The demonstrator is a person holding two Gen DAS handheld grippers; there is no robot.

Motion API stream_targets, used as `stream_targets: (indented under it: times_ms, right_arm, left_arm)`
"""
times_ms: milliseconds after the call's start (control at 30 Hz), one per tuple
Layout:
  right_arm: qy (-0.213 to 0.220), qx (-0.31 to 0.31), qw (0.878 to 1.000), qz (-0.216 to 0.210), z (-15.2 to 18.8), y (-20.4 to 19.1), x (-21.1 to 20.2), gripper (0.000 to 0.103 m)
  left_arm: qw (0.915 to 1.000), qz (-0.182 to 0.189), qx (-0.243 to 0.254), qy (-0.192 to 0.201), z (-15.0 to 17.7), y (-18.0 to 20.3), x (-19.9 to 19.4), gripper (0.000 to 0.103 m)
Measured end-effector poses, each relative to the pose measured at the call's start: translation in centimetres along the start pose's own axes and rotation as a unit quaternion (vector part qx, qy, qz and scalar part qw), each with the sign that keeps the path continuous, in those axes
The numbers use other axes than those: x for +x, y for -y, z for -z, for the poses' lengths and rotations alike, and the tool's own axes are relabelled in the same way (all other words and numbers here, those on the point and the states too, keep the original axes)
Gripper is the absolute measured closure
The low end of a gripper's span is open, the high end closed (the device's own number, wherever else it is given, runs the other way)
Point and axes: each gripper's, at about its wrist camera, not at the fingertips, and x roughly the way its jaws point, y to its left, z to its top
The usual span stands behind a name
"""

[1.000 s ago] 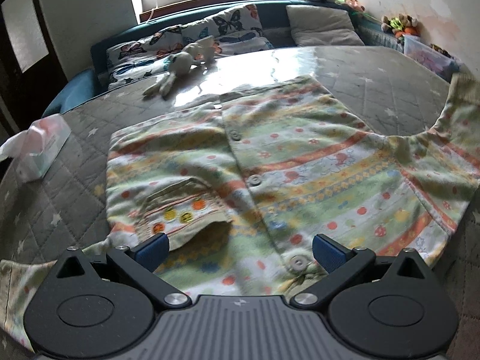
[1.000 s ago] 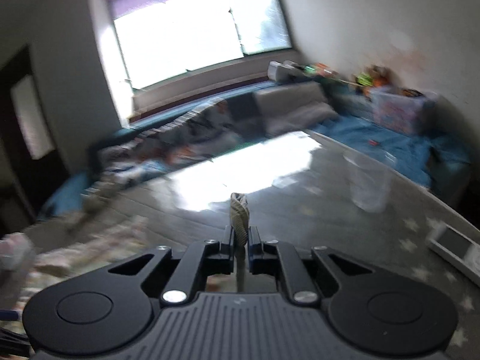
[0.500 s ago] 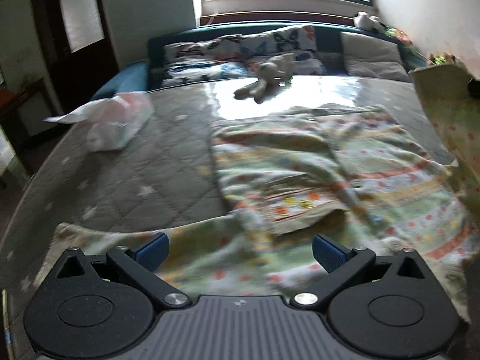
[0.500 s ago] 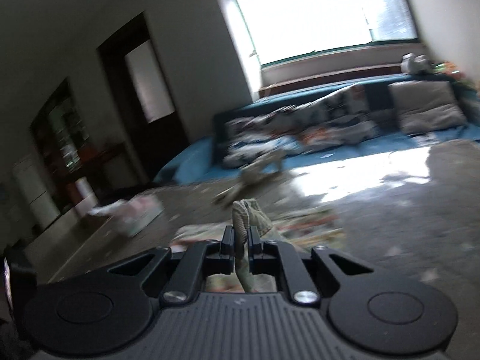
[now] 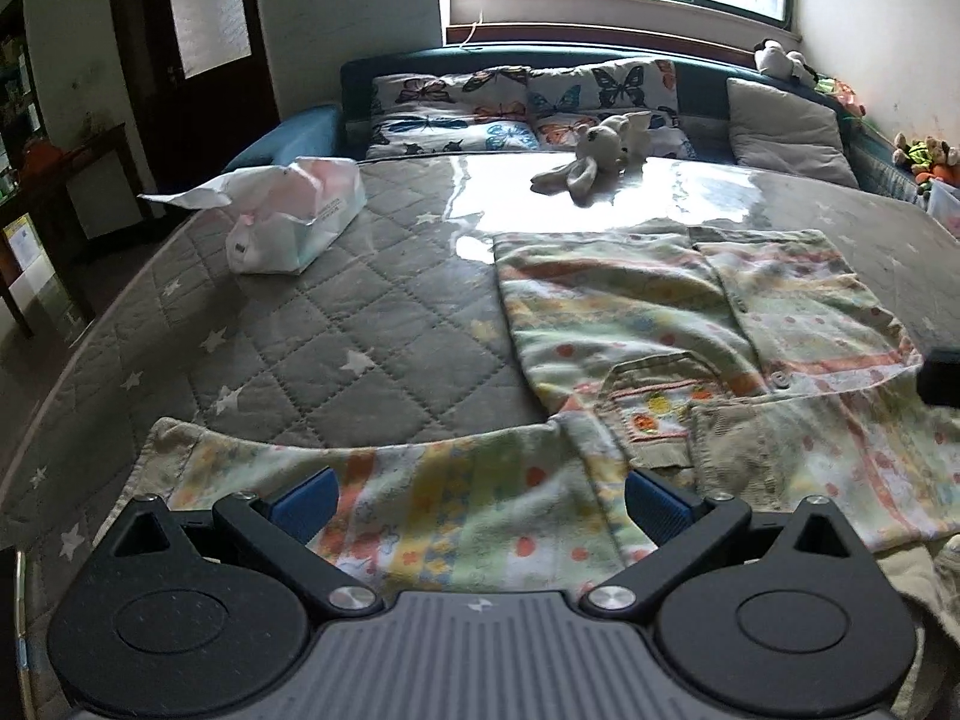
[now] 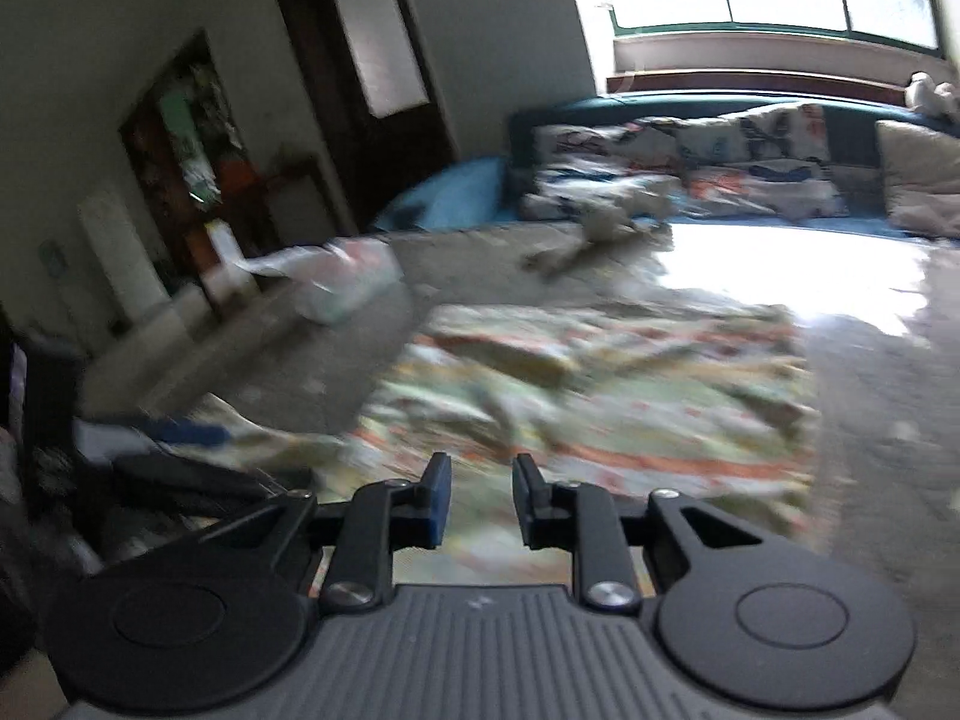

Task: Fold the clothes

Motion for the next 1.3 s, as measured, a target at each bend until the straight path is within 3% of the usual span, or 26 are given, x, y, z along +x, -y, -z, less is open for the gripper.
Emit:
stream_targets:
  times_ms: [300, 500, 700, 900, 967, 1033, 1167, 1300]
  right_arm:
    - [-0.06, 0.002, 0.992, 0.112, 4.4, 5.8, -0.1, 0.084]
    - [-0.036, -0.002, 0.993, 0.116, 3.6, 7.0, -0.5, 0.082]
    - [-0.027, 0.001, 0.992, 0.123, 1.7, 8.6, 2.4, 0.081]
    - [-0.026, 0.0, 0.991, 0.13, 1.9, 8.7, 3.1, 0.081]
    - [-0.025, -0.007, 0.992, 0.127, 2.1, 8.3, 3.1, 0.073]
    - [-0.028, -0.016, 0.991, 0.129, 2.4, 8.0, 3.5, 0.071]
    - [-0.024, -0.015, 0.991, 0.128, 2.4, 7.6, 3.3, 0.071]
    - [-0.021, -0.015, 0.992, 0.127, 2.4, 7.2, 3.2, 0.071]
  left_arm:
    - [0.9981, 0.045, 0.041, -0.004, -0.2, 4.6, 0.6, 0.0]
    - [0.9966, 0.052, 0.062, -0.016, 0.1, 6.5, 1.6, 0.0]
    - [0.9972, 0.046, 0.054, -0.024, 0.4, 5.9, 1.9, 0.0]
    - [0.9997, 0.02, 0.004, -0.015, 0.7, 1.8, 0.5, 0.0]
    - [0.9998, 0.003, -0.017, -0.01, 1.2, -0.1, 0.0, 0.0]
    - [0.9989, -0.02, -0.041, -0.008, 1.8, -2.4, -0.5, 0.0]
    - [0.9919, -0.075, -0.102, -0.012, 3.2, -7.6, -1.3, 0.003]
    - [0.9774, -0.134, -0.163, -0.011, 4.3, -12.6, -1.7, 0.011]
